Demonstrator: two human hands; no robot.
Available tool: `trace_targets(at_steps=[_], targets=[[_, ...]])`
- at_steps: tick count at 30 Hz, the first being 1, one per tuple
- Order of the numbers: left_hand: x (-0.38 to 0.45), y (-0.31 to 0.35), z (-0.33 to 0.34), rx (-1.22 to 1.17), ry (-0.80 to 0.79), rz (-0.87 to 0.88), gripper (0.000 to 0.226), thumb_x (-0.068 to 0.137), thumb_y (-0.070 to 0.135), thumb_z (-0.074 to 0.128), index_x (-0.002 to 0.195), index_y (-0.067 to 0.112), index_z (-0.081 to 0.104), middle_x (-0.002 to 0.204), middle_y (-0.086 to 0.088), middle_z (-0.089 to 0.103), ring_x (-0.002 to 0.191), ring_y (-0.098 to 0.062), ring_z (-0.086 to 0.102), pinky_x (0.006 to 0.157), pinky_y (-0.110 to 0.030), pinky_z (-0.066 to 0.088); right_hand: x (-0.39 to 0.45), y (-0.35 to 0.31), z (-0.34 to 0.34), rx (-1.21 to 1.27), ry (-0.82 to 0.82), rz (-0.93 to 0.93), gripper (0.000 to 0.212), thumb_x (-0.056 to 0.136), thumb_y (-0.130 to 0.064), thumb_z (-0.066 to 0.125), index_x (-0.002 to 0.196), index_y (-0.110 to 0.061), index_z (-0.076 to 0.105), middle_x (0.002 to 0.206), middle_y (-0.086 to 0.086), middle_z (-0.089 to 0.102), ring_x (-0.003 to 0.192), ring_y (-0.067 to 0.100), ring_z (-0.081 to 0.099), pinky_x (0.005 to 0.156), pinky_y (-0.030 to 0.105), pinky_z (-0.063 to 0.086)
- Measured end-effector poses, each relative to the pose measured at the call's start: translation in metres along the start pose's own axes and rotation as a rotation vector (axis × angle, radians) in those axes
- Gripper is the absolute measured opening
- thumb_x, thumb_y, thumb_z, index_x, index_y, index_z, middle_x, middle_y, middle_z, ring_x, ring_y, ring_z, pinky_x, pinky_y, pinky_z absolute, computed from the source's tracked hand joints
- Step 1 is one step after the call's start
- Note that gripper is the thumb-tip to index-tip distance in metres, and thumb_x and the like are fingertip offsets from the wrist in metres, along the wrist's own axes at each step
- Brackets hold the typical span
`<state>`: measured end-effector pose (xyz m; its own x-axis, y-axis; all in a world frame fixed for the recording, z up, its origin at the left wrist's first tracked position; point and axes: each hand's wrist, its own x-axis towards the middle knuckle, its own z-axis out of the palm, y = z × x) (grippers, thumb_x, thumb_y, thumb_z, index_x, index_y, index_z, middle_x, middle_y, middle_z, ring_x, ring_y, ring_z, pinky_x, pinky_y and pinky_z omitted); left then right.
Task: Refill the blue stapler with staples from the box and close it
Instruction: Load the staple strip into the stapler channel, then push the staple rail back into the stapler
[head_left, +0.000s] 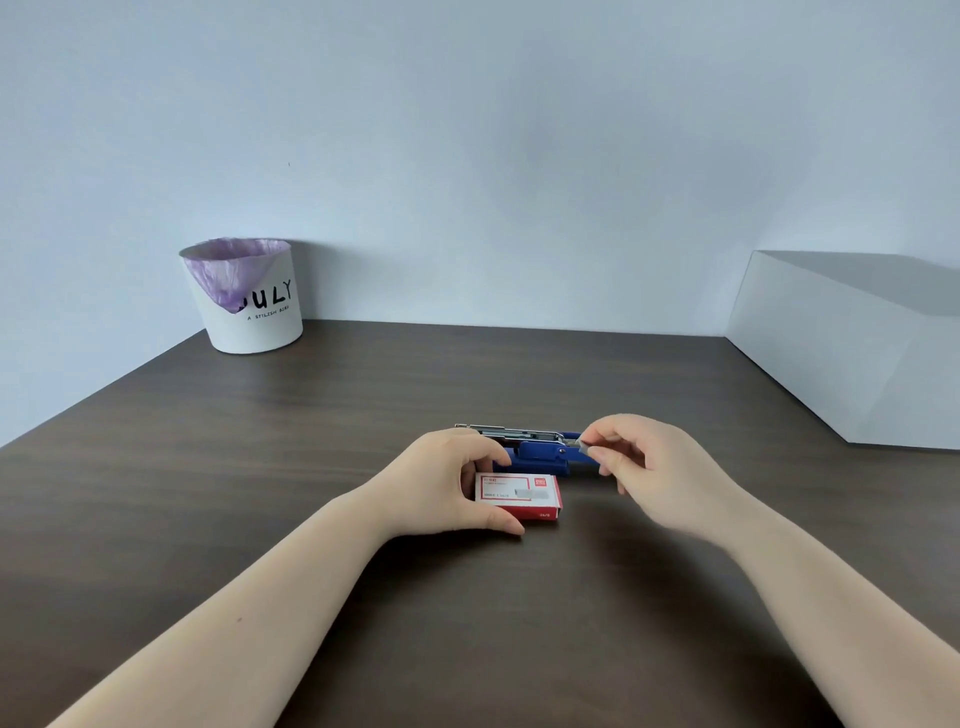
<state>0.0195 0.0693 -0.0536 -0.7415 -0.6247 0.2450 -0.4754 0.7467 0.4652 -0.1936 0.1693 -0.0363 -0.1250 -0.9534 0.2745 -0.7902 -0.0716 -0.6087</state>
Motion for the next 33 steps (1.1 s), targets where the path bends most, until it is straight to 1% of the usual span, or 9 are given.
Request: trace_targets(at_steps=[4,7,10,12,15,18,22,31,33], targets=[[-0.003,-0.001,-0.006,0.004,0.031,0.039,0.06,0.054,0.054,0.081,0.106,0.03,0.062,0.087,0.011,0.059,0.066,-0.007,0.052,0.063,-0.006,0.038,0.0,-0.005,0.001,-0.009,0.0,0.02,0.014,0.091,-0.015,0.055,0.092,-0.027,0.062,0.07,-0.014,0.061,0.055,-0.011,0.056,0.057,0.002,0.04],[-0.007,-0.003,-0.016,-0.07,0.169,0.03,0.035,0.065,0.051,0.074,0.093,0.033,0.064,0.079,0.012,0.06,0.064,-0.008,0.053,0.062,-0.011,0.041,0.002,-0.009,-0.005,0.039,0.052,0.05,0.014,0.09,-0.015,0.057,0.099,-0.023,0.065,0.077,-0.016,0.064,0.058,-0.007,0.06,0.057,0.005,0.042],[-0.004,-0.009,-0.024,-0.183,0.398,-0.077,0.01,0.082,0.031,0.064,0.088,0.024,0.067,0.079,0.008,0.063,0.073,-0.012,0.057,0.065,-0.011,0.042,0.009,-0.015,-0.013,0.015,0.056,0.049,0.017,0.089,-0.016,0.058,0.103,-0.019,0.066,0.089,-0.011,0.069,0.075,0.002,0.065,0.067,0.016,0.047],[-0.002,-0.02,-0.024,-0.19,0.461,-0.149,0.013,0.085,0.015,0.059,0.093,0.02,0.068,0.083,0.009,0.062,0.079,-0.011,0.057,0.067,-0.009,0.042,0.016,-0.022,-0.013,-0.039,0.013,0.027,0.015,0.089,-0.017,0.057,0.098,-0.021,0.068,0.082,-0.015,0.067,0.076,0.002,0.064,0.066,0.017,0.046],[0.0,-0.034,-0.019,-0.117,0.283,-0.192,0.029,0.082,0.006,0.057,0.107,0.019,0.064,0.099,0.007,0.062,0.085,-0.006,0.057,0.075,-0.015,0.042,0.029,-0.031,-0.007,-0.107,-0.041,-0.012,0.015,0.09,-0.018,0.057,0.098,-0.018,0.069,0.089,-0.009,0.069,0.083,0.008,0.064,0.073,0.02,0.047],[0.0,-0.037,-0.014,-0.145,0.137,-0.218,0.037,0.082,0.013,0.063,0.118,0.018,0.059,0.105,0.007,0.061,0.089,-0.006,0.057,0.088,-0.02,0.044,0.04,-0.036,0.003,-0.168,-0.073,-0.041,0.016,0.09,-0.016,0.056,0.099,-0.013,0.069,0.104,0.002,0.066,0.095,0.016,0.063,0.085,0.027,0.048],[0.001,-0.036,-0.013,-0.124,0.087,-0.171,0.041,0.077,0.027,0.07,0.116,0.022,0.06,0.113,0.005,0.066,0.097,-0.009,0.06,0.094,-0.023,0.045,0.046,-0.037,0.015,-0.198,-0.109,-0.037,0.018,0.09,-0.017,0.056,0.101,-0.013,0.069,0.106,0.003,0.067,0.096,0.016,0.061,0.086,0.026,0.046],[0.004,-0.036,-0.012,-0.076,0.092,-0.149,0.033,0.08,0.029,0.068,0.112,0.025,0.063,0.113,0.005,0.067,0.105,-0.011,0.059,0.092,-0.023,0.044,0.053,-0.039,0.024,-0.211,-0.129,-0.06,0.018,0.088,-0.018,0.059,0.102,-0.014,0.07,0.102,0.0,0.068,0.085,0.009,0.056,0.069,0.009,0.039],[0.004,-0.037,-0.012,-0.071,0.093,-0.147,0.033,0.08,0.029,0.068,0.111,0.024,0.063,0.112,0.004,0.067,0.105,-0.012,0.059,0.092,-0.023,0.044,0.053,-0.038,0.025,-0.213,-0.12,-0.063,0.017,0.089,-0.019,0.059,0.1,-0.014,0.071,0.1,-0.001,0.067,0.085,0.009,0.056,0.071,0.014,0.039]])
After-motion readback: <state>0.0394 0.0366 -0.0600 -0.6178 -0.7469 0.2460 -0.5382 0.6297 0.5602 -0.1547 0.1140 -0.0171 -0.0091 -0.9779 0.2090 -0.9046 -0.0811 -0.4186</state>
